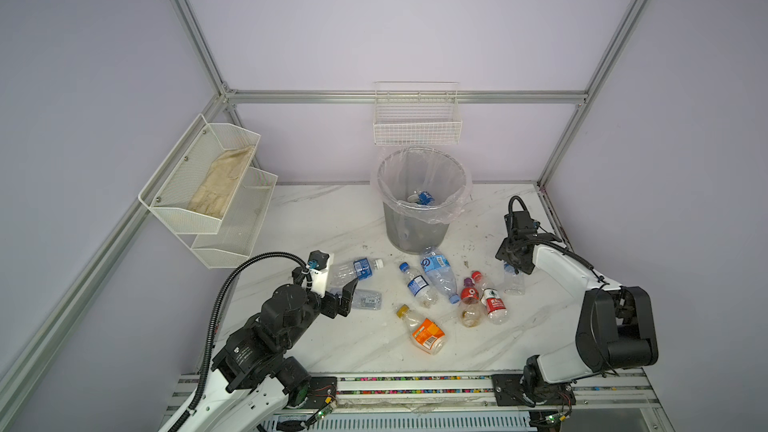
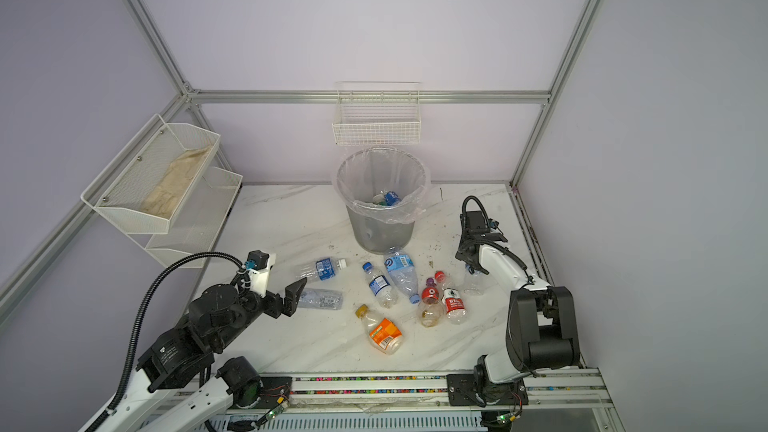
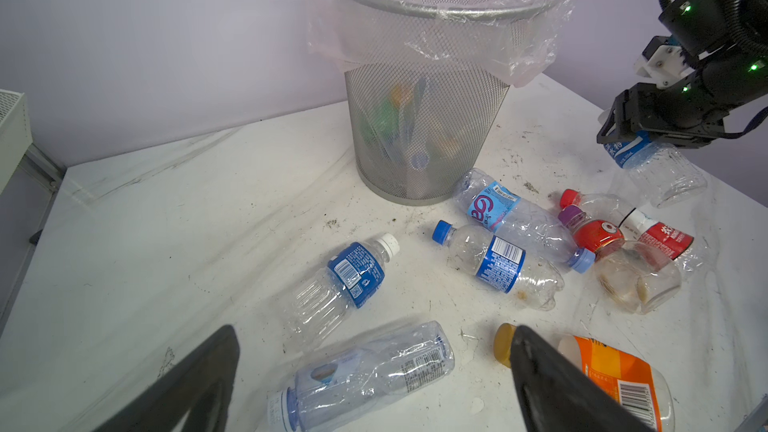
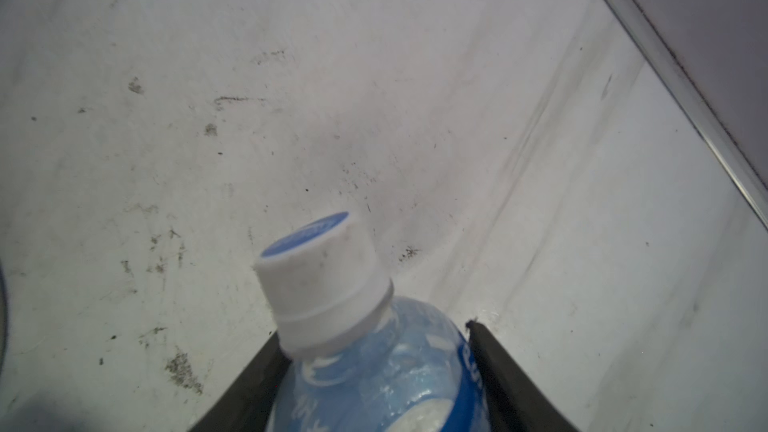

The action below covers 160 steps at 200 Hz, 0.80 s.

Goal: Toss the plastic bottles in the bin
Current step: 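Lift the blue-labelled water bottle with the right gripper over the wastebasket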

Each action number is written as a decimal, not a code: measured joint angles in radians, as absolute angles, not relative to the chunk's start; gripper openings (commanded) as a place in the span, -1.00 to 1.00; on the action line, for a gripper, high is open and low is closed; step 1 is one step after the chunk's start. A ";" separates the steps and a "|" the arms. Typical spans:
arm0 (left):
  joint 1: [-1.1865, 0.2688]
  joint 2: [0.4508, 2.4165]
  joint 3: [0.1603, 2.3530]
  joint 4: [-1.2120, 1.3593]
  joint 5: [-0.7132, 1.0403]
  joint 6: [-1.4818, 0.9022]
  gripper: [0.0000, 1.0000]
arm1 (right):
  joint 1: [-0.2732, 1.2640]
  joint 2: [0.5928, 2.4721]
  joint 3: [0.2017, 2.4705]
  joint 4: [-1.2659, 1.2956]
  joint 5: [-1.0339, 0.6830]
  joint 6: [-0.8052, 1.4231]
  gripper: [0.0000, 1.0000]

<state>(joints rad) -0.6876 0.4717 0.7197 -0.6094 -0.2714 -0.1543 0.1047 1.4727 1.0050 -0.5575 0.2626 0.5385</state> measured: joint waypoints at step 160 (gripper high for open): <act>-0.688 0.474 0.720 -0.609 -0.277 -0.154 1.00 | 0.108 1.142 1.256 -0.442 -0.284 0.510 -0.93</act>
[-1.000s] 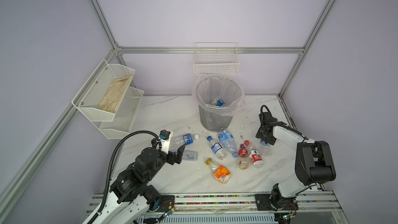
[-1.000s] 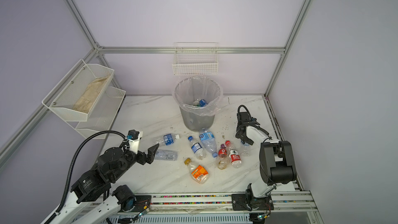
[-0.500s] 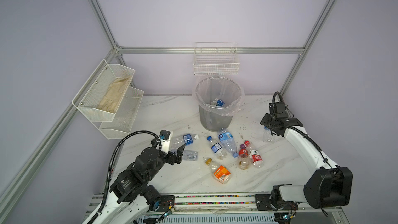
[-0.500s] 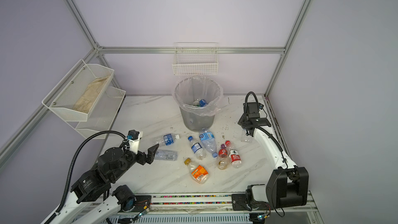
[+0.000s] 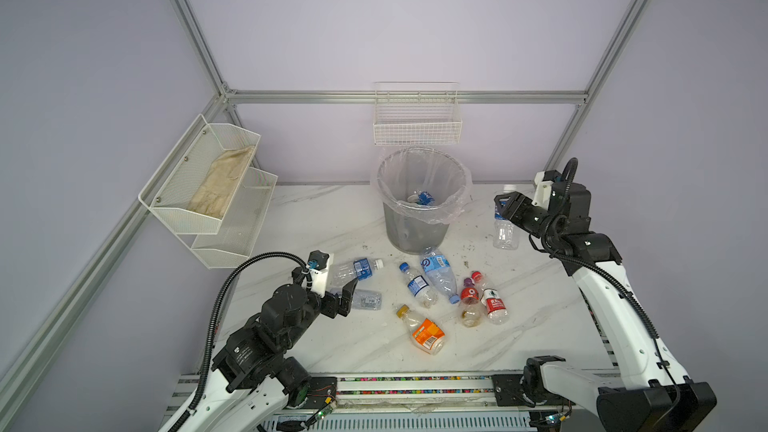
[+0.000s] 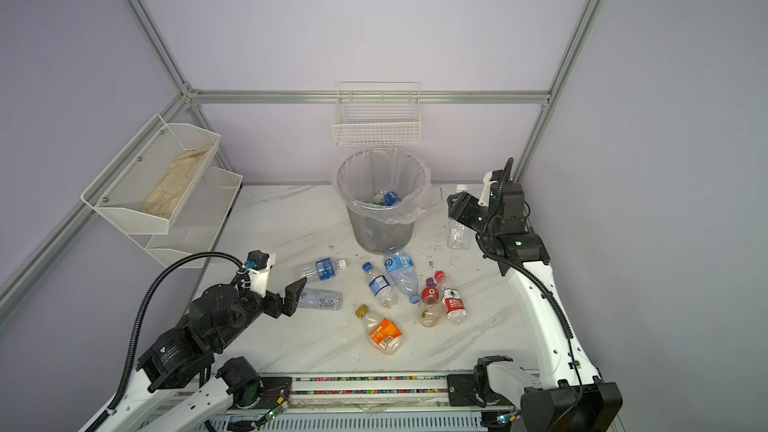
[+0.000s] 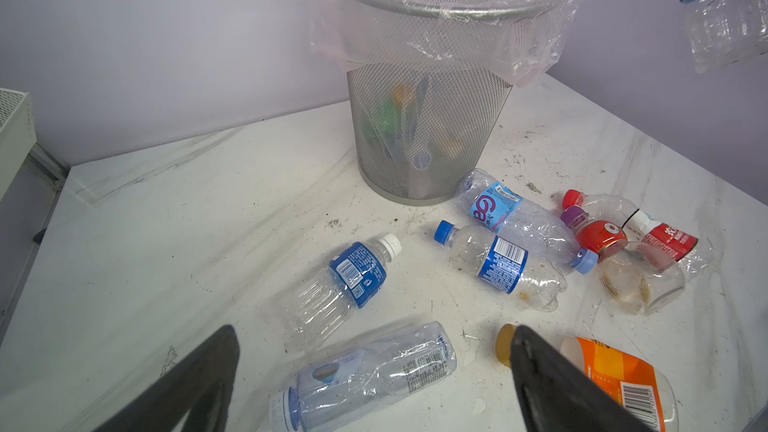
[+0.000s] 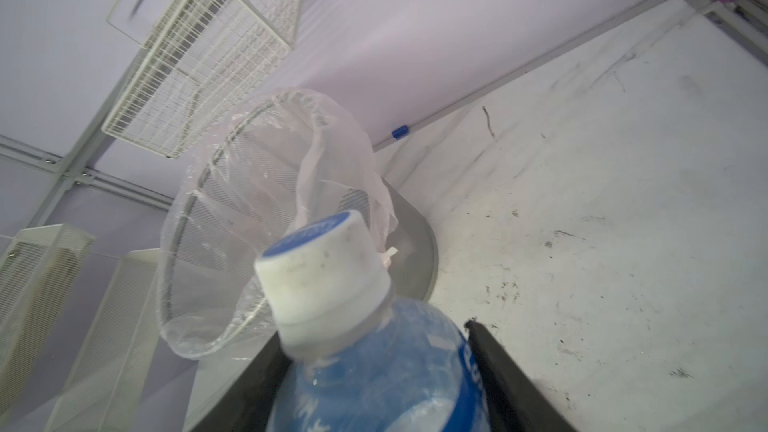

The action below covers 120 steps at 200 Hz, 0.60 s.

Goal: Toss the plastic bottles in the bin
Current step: 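Lift the blue-labelled water bottle with the right gripper over the wastebasket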

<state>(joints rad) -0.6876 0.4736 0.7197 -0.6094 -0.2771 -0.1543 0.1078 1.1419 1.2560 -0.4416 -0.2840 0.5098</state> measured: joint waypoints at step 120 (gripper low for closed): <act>-0.688 0.481 0.720 -0.609 -0.278 -0.154 1.00 | 0.136 1.130 1.533 -0.263 -0.451 0.591 -0.92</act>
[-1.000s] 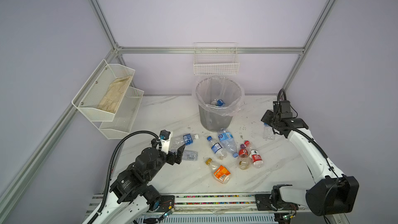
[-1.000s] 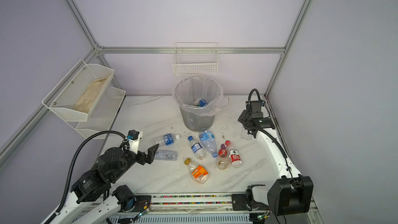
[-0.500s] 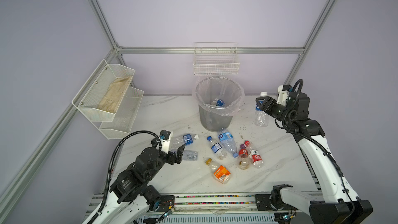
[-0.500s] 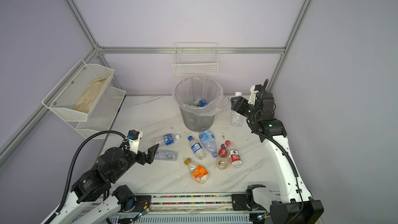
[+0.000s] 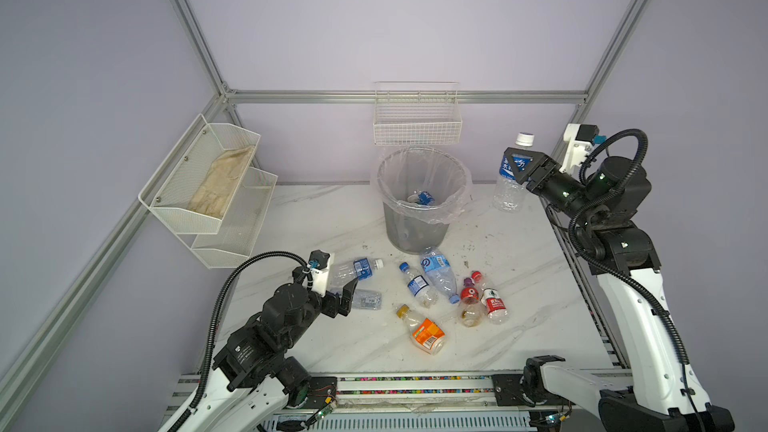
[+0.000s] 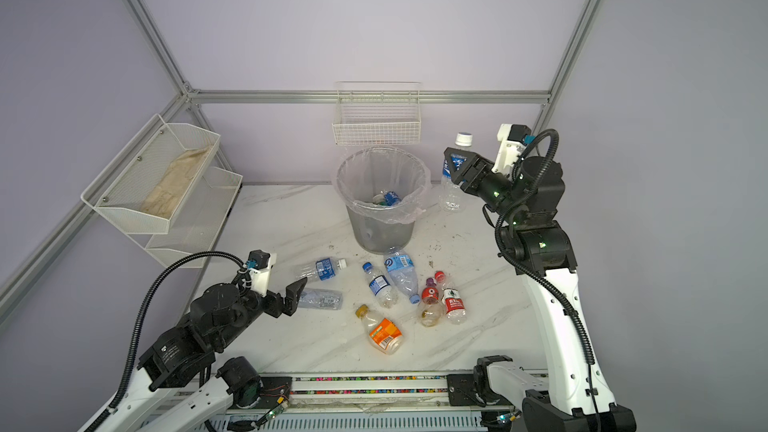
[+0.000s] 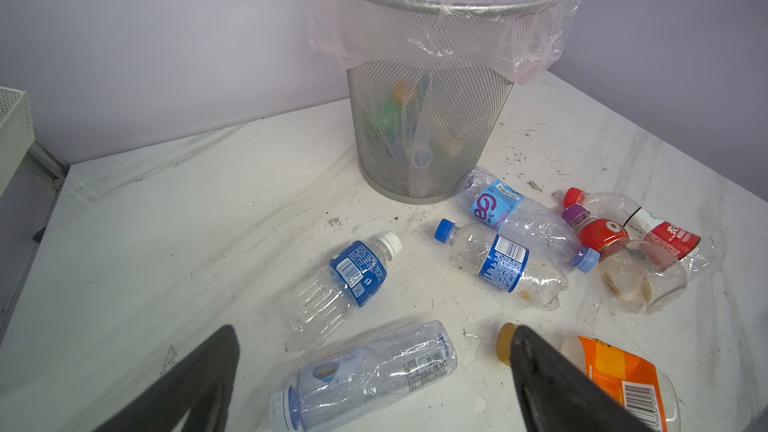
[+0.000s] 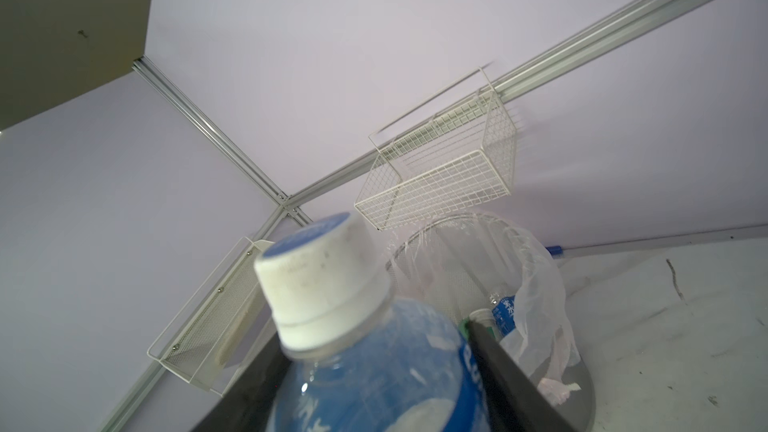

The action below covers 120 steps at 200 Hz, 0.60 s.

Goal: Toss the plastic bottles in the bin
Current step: 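Lift the blue-labelled water bottle with the right gripper over the wastebasket, then open the right gripper to drop the water bottle into the wastebasket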

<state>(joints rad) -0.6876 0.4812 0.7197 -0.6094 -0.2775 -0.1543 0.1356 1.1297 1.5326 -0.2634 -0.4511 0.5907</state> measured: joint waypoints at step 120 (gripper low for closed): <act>-0.688 0.487 0.720 -0.609 -0.278 -0.155 1.00 | 0.437 1.622 1.896 -0.209 -0.310 0.537 0.12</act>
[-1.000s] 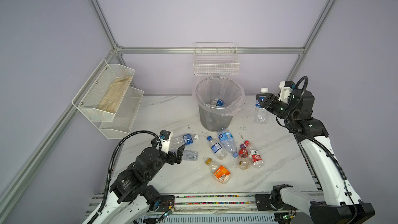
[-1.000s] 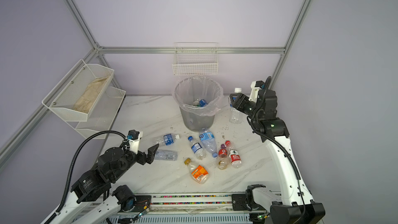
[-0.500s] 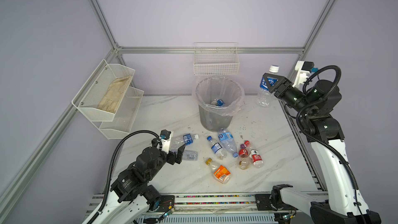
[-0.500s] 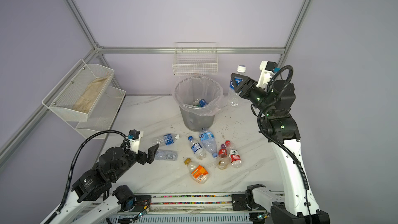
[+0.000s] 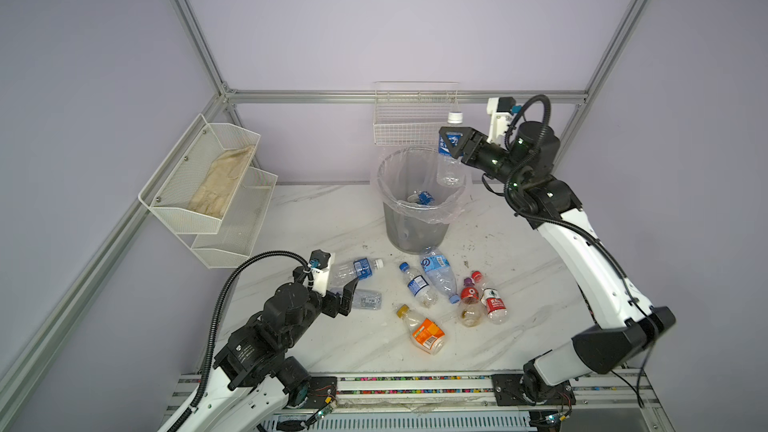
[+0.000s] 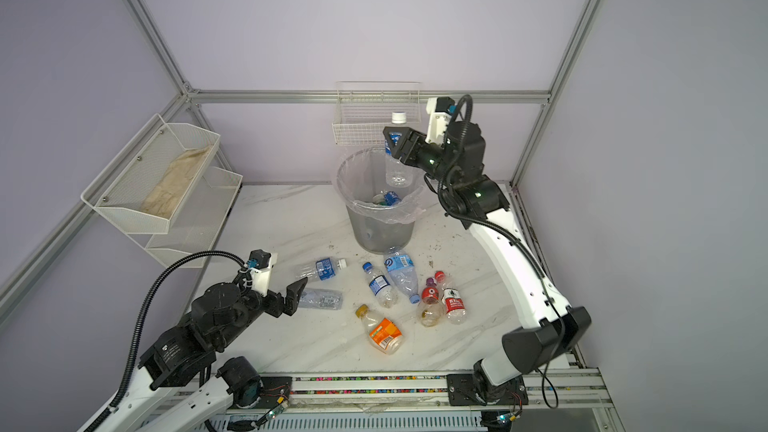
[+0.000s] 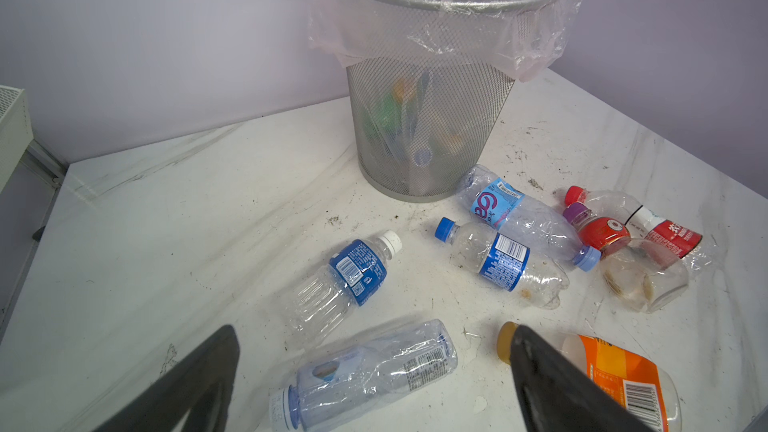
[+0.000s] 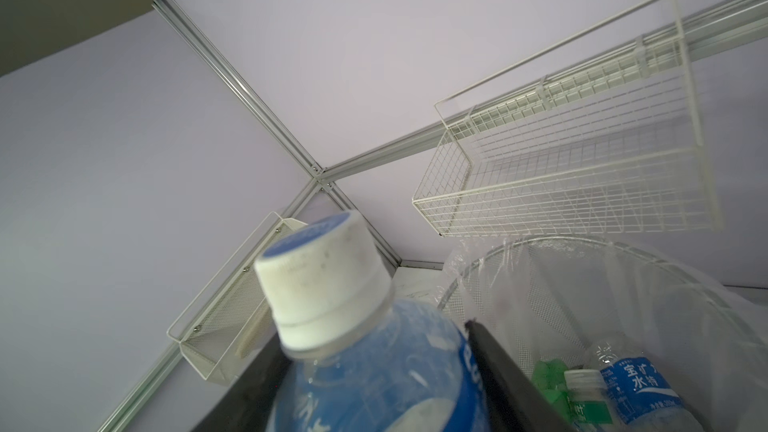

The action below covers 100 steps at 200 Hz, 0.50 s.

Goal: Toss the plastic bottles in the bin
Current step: 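Open the right gripper to drop the water bottle into the wastebasket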

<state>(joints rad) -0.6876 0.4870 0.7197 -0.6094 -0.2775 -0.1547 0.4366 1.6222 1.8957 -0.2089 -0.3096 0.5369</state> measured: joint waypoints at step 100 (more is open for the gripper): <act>-0.688 0.503 0.720 -0.612 -0.277 -0.155 1.00 | 0.500 1.681 1.976 -0.422 -0.176 0.413 0.95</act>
<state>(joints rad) -0.6876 0.5030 0.7197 -0.6125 -0.2771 -0.1555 0.4995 1.6810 1.9759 -0.4221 -0.1757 0.4133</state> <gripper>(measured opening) 0.998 0.976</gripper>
